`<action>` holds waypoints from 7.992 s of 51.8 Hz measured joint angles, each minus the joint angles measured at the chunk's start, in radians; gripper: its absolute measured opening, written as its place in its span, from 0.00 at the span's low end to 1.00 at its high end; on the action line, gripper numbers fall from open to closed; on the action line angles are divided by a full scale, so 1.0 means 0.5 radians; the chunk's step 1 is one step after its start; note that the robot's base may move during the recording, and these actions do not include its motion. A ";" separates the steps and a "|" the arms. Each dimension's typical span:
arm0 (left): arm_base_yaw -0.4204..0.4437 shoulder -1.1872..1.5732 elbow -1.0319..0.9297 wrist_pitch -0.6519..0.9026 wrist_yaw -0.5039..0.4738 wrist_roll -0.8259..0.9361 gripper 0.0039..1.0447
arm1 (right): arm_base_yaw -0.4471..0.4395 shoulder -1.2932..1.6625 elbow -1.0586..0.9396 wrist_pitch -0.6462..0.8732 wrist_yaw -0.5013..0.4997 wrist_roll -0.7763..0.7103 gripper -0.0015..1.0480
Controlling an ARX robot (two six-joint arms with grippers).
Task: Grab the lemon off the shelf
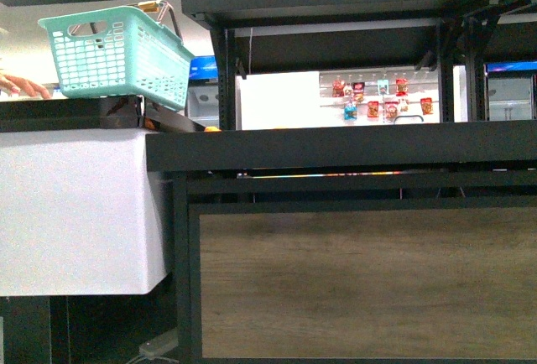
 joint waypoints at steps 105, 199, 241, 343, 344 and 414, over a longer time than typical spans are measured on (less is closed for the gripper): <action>0.000 0.000 0.001 0.000 -0.001 0.000 0.93 | 0.000 0.000 0.000 0.000 0.000 0.000 0.93; 0.000 -0.001 0.001 0.000 -0.001 0.000 0.93 | 0.000 0.002 0.000 0.000 0.000 -0.002 0.93; 0.000 -0.001 0.001 0.000 -0.001 0.001 0.93 | 0.000 0.002 0.000 0.001 0.000 0.001 0.93; 0.529 3.532 2.467 0.787 0.473 -2.459 0.93 | 0.000 0.002 0.000 0.002 0.000 0.000 0.93; 0.527 3.571 2.499 0.787 0.468 -2.465 0.93 | 0.000 0.002 0.000 0.002 0.000 0.000 0.93; 0.443 3.310 2.490 0.646 0.790 -2.031 0.07 | 0.000 0.002 0.000 0.002 0.000 0.000 0.93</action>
